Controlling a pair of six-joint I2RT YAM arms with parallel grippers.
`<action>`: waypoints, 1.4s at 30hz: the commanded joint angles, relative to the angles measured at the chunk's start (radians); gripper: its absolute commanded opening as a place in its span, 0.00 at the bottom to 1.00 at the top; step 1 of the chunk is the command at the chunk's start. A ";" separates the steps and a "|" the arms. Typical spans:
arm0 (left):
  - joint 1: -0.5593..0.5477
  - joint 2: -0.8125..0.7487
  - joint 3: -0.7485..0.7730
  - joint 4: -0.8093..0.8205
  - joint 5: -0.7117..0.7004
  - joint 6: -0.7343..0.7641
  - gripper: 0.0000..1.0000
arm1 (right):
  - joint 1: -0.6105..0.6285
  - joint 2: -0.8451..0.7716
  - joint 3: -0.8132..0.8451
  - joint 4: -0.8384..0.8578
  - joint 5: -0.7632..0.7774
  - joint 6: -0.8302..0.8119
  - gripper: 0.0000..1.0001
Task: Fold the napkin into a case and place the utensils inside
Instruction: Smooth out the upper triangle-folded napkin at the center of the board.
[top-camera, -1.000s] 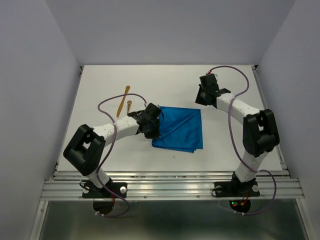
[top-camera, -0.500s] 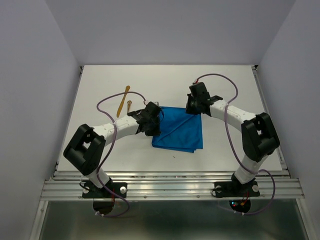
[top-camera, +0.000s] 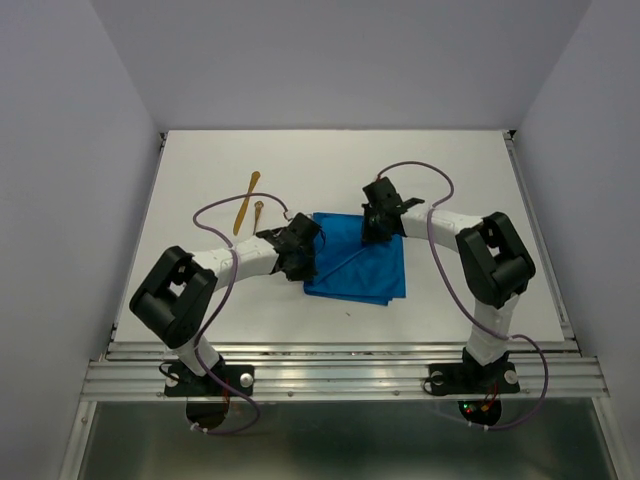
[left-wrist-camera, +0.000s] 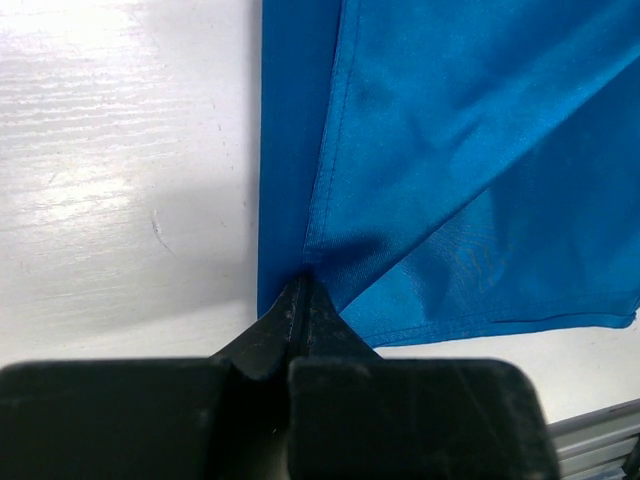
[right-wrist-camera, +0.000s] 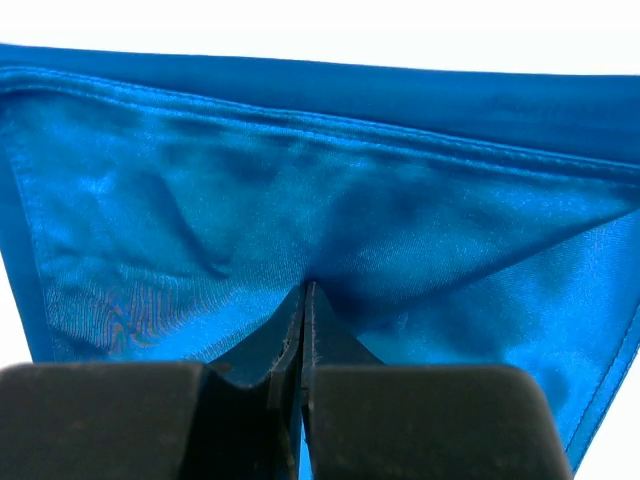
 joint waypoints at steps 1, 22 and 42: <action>0.003 -0.006 -0.028 0.008 0.027 0.020 0.00 | 0.016 0.005 0.024 -0.009 0.009 0.004 0.01; 0.016 0.016 0.065 -0.018 0.057 0.081 0.00 | 0.121 -0.064 0.005 -0.012 0.010 0.041 0.01; 0.016 -0.070 -0.016 -0.020 0.064 0.070 0.00 | 0.086 -0.110 0.050 -0.049 0.159 0.018 0.01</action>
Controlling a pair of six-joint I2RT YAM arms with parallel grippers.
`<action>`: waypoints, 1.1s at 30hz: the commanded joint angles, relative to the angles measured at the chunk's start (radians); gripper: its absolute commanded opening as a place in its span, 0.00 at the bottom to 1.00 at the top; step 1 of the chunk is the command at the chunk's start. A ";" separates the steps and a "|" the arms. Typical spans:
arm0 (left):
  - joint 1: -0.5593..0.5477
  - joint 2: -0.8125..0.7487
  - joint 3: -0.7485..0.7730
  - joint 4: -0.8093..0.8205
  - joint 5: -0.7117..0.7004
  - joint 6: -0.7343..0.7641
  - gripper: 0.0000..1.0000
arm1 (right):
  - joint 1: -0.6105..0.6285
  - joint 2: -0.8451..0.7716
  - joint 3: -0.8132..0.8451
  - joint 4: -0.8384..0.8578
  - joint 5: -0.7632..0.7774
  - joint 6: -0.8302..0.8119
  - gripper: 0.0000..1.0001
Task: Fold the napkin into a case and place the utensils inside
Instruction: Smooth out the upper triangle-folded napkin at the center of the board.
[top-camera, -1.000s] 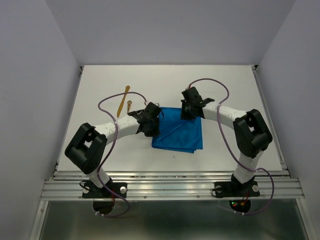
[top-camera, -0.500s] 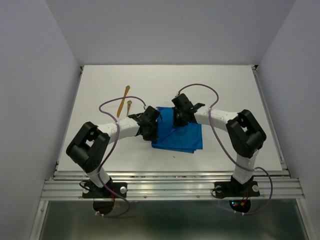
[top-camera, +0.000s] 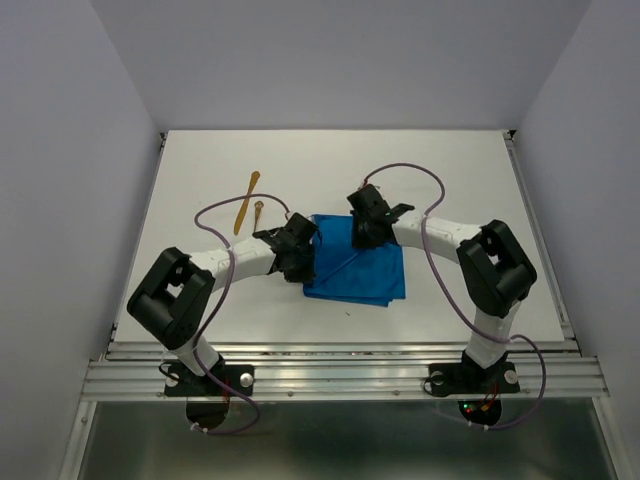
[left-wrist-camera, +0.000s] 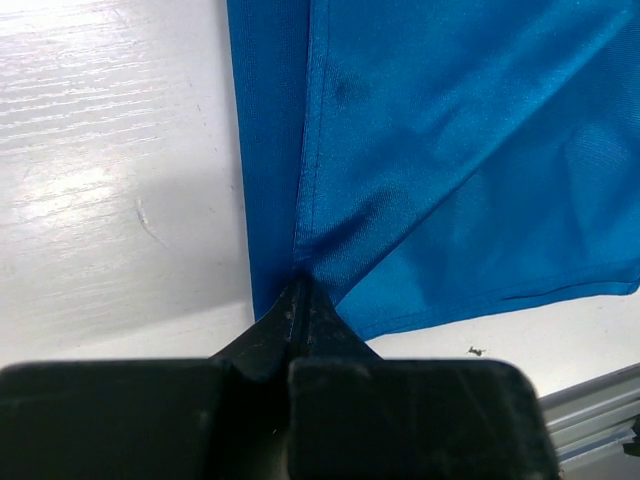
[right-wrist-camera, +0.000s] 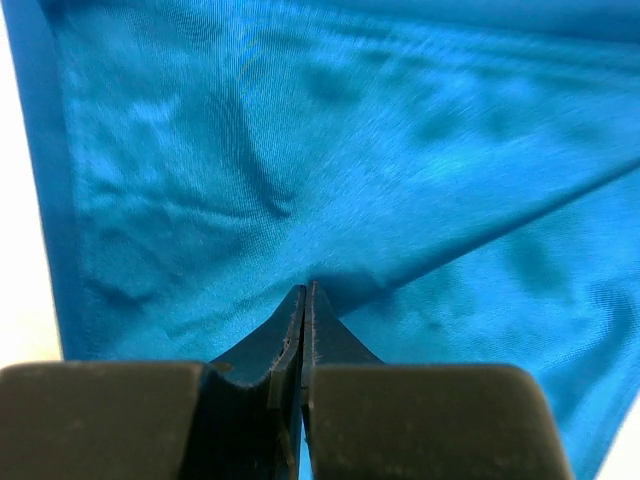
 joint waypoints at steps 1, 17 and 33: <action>-0.001 -0.073 0.012 -0.032 -0.015 0.011 0.00 | -0.048 -0.071 0.058 -0.006 0.054 -0.006 0.01; -0.001 -0.059 -0.060 0.035 0.003 0.001 0.00 | -0.157 0.051 0.096 -0.006 0.063 -0.037 0.01; -0.001 -0.102 -0.082 -0.004 0.008 -0.009 0.00 | -0.157 0.054 0.129 -0.019 0.042 -0.078 0.01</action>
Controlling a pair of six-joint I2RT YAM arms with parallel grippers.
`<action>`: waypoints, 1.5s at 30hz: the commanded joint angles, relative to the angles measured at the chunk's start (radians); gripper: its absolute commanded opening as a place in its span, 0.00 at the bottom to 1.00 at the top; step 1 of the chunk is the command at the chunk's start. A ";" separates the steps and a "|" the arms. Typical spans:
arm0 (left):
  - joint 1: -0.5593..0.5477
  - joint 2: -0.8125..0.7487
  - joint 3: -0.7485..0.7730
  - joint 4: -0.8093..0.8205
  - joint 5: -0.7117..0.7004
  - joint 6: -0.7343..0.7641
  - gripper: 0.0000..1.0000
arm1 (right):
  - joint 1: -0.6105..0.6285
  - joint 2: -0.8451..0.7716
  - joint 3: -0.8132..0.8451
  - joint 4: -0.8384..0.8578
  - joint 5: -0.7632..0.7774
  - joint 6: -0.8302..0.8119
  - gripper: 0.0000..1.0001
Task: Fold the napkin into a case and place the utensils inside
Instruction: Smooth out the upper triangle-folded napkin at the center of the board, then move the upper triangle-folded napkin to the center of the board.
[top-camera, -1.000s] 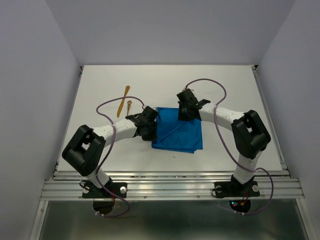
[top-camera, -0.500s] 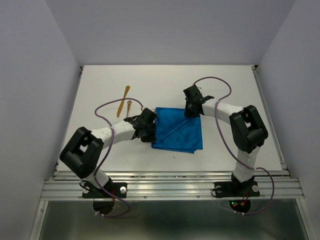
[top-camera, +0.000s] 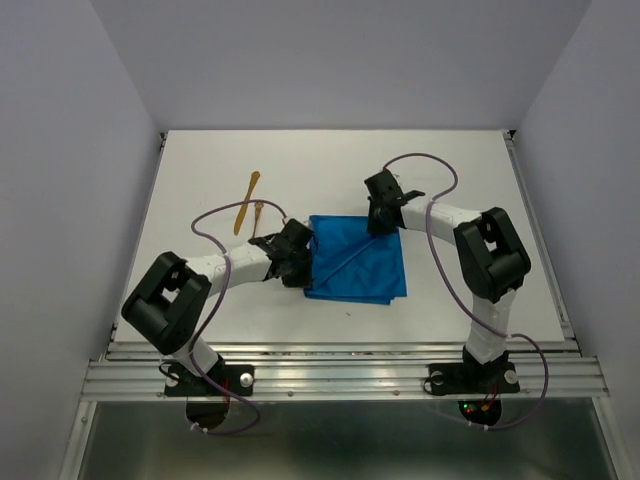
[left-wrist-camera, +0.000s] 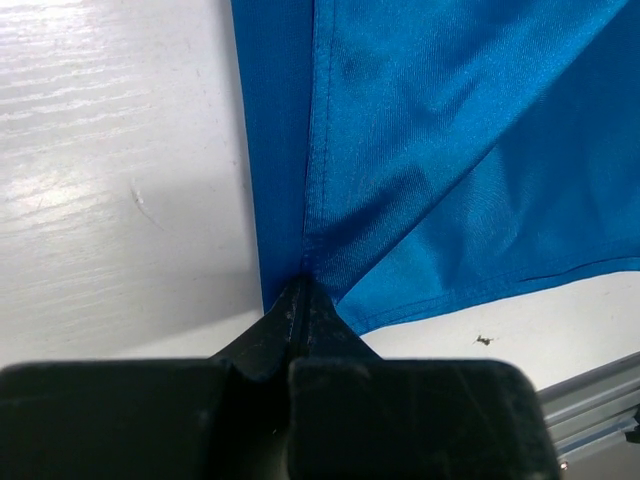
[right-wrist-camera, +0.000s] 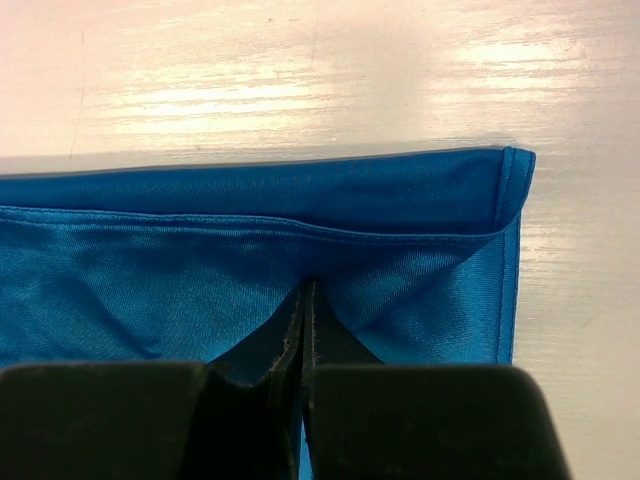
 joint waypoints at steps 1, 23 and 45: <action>-0.003 -0.070 0.002 -0.079 -0.017 0.000 0.00 | -0.001 -0.047 0.048 -0.023 0.000 -0.024 0.01; 0.184 -0.150 0.182 -0.179 -0.005 0.115 0.00 | 0.211 -0.308 -0.225 -0.026 -0.104 0.138 0.01; 0.256 -0.145 0.114 -0.122 -0.025 0.038 0.06 | 0.171 -0.409 -0.448 -0.134 0.174 0.146 0.02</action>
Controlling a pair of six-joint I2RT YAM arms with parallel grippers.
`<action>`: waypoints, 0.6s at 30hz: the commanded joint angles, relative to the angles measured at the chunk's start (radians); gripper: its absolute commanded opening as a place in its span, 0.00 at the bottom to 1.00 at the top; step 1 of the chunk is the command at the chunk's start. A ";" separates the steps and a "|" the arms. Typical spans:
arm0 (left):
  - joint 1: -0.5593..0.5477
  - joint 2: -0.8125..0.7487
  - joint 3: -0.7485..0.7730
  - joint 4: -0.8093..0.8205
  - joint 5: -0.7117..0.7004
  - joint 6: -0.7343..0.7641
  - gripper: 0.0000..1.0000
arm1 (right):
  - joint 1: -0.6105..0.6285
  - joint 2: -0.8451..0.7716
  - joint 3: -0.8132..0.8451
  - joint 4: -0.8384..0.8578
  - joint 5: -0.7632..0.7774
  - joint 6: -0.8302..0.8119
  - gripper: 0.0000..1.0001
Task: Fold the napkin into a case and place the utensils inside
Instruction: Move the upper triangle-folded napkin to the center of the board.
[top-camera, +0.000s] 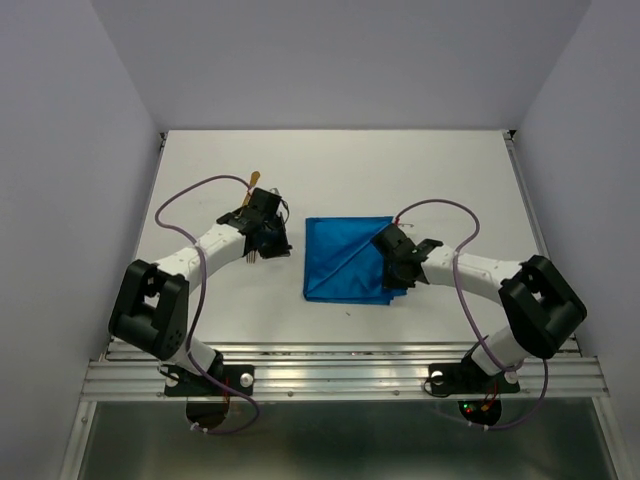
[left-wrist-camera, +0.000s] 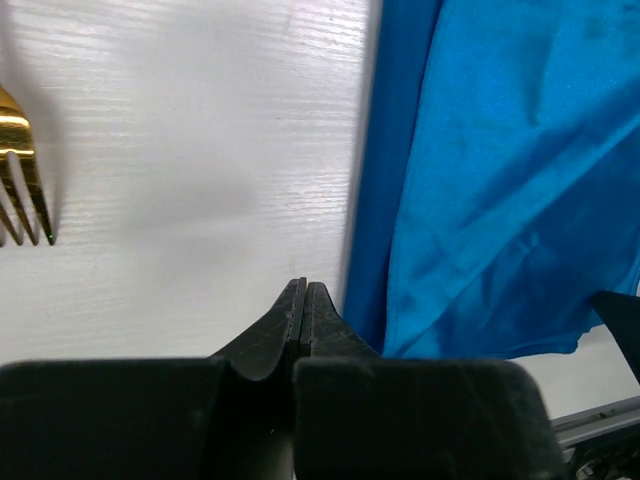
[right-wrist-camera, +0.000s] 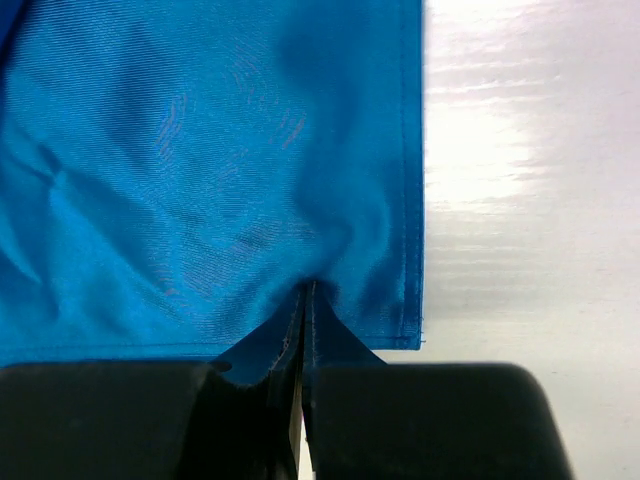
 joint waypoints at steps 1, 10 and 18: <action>0.038 -0.091 -0.030 0.005 -0.011 -0.004 0.07 | -0.072 0.045 0.051 -0.008 0.122 -0.061 0.02; 0.068 -0.149 -0.070 0.005 0.007 0.010 0.08 | -0.186 0.113 0.230 -0.005 0.187 -0.185 0.02; 0.084 -0.175 -0.092 0.008 0.009 0.000 0.11 | -0.048 0.081 0.373 -0.057 0.116 -0.215 0.17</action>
